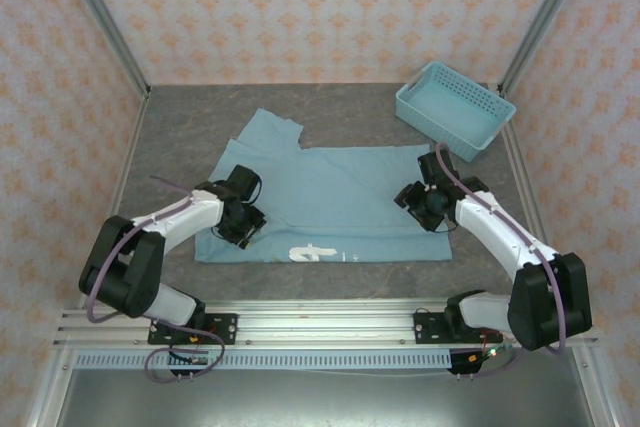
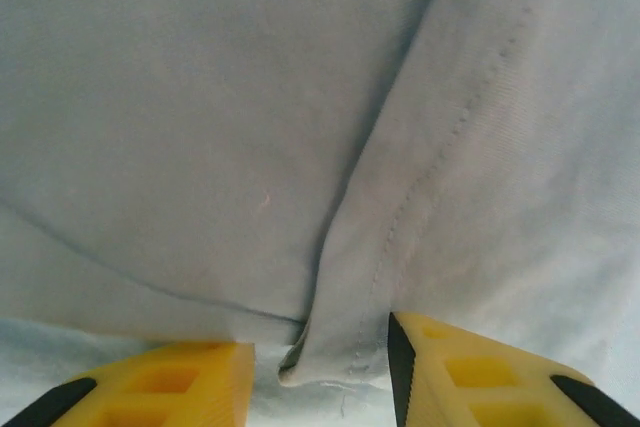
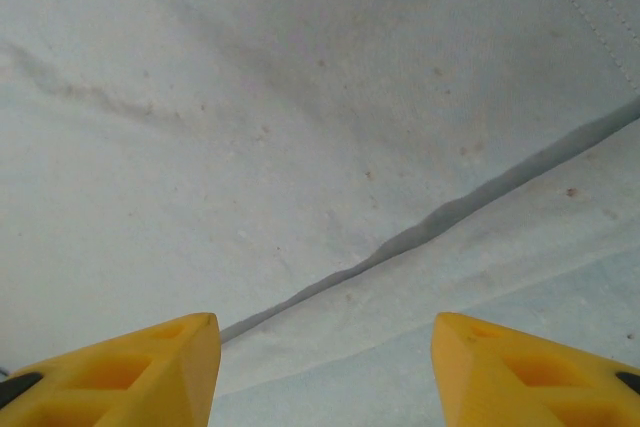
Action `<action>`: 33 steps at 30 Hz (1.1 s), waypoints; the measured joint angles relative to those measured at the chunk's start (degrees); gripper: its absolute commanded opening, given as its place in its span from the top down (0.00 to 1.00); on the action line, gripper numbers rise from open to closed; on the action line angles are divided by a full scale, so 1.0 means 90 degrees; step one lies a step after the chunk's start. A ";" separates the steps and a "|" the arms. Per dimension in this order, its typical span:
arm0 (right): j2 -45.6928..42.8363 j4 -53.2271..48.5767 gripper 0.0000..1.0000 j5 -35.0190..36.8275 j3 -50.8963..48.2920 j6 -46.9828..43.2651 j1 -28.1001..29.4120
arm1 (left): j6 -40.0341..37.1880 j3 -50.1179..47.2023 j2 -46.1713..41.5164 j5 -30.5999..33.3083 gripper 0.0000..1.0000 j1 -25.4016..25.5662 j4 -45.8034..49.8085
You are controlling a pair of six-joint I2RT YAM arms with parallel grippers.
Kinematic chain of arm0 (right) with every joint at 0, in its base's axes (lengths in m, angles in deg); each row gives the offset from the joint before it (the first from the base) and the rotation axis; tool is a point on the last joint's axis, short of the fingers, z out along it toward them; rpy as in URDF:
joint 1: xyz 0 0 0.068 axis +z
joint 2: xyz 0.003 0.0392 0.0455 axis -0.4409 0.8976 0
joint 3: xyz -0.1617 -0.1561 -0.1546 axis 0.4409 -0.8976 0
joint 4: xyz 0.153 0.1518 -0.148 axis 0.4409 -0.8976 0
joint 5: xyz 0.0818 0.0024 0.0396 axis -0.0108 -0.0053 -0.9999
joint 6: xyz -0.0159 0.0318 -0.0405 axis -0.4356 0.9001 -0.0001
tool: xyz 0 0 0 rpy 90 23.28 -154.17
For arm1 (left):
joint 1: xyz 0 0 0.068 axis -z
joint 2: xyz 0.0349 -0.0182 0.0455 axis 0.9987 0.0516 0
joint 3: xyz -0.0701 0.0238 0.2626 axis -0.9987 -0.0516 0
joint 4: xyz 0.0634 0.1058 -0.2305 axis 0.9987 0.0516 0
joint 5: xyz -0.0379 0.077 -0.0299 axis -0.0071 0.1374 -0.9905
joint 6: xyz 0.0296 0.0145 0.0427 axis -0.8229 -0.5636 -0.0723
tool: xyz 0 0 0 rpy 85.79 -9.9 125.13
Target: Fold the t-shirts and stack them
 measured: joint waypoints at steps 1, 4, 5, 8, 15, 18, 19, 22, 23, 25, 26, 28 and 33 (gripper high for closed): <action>0.0000 0.0002 0.42 0.0000 0.0000 0.0002 0.0000 | -0.0012 0.0022 0.0085 -0.0002 0.71 0.0012 0.0002; 0.0000 0.0007 0.43 0.0000 0.0000 0.0005 0.0000 | -0.0041 0.0155 0.0209 0.0034 0.87 0.0053 0.0015; 0.0000 0.0007 0.43 0.0000 0.0000 0.0005 0.0000 | -0.0053 0.0231 0.0211 0.0053 0.92 0.0063 0.0044; 0.0000 0.0007 0.43 0.0002 0.0000 0.0007 0.0000 | -0.0117 0.0593 0.0214 0.0136 0.99 0.0102 0.0172; 0.0017 0.0007 0.43 0.0005 0.0000 0.0027 0.0000 | -0.0359 0.1647 0.0702 0.0267 1.00 0.0270 0.0641; 0.0095 0.0005 0.43 0.0005 0.0000 0.0027 0.0000 | -0.0588 0.2110 0.1180 0.0294 0.96 0.0272 0.1076; 0.0119 0.0005 0.43 0.0005 0.0000 0.0027 0.0000 | -0.0658 0.2205 0.1297 0.0311 0.95 0.0272 0.1183; 0.0158 0.0005 0.43 0.0005 0.0000 0.0027 0.0000 | -0.0852 0.2314 0.1520 0.0386 0.83 0.0274 0.1491; 0.0165 0.0005 0.43 0.0005 0.0000 0.0027 0.0000 | -0.0913 0.2314 0.1540 0.0408 0.76 0.0287 0.1632; 0.0168 0.0005 0.43 0.0007 0.0000 0.0027 0.0000 | -0.1061 0.2293 0.1542 0.0459 0.51 0.0304 0.1841; 0.0168 0.0005 0.43 0.0007 0.0000 0.0027 0.0000 | -0.1110 0.2251 0.1520 0.0491 0.44 0.0313 0.1897; 0.0168 0.0005 0.43 0.0007 0.0000 0.0027 0.0000 | -0.1190 0.2103 0.1418 0.0602 0.37 0.0318 0.1996; 0.0165 0.0007 0.43 0.0007 -0.0024 0.0024 0.0000 | -0.1188 0.1656 0.0274 0.1103 0.33 0.0296 0.2429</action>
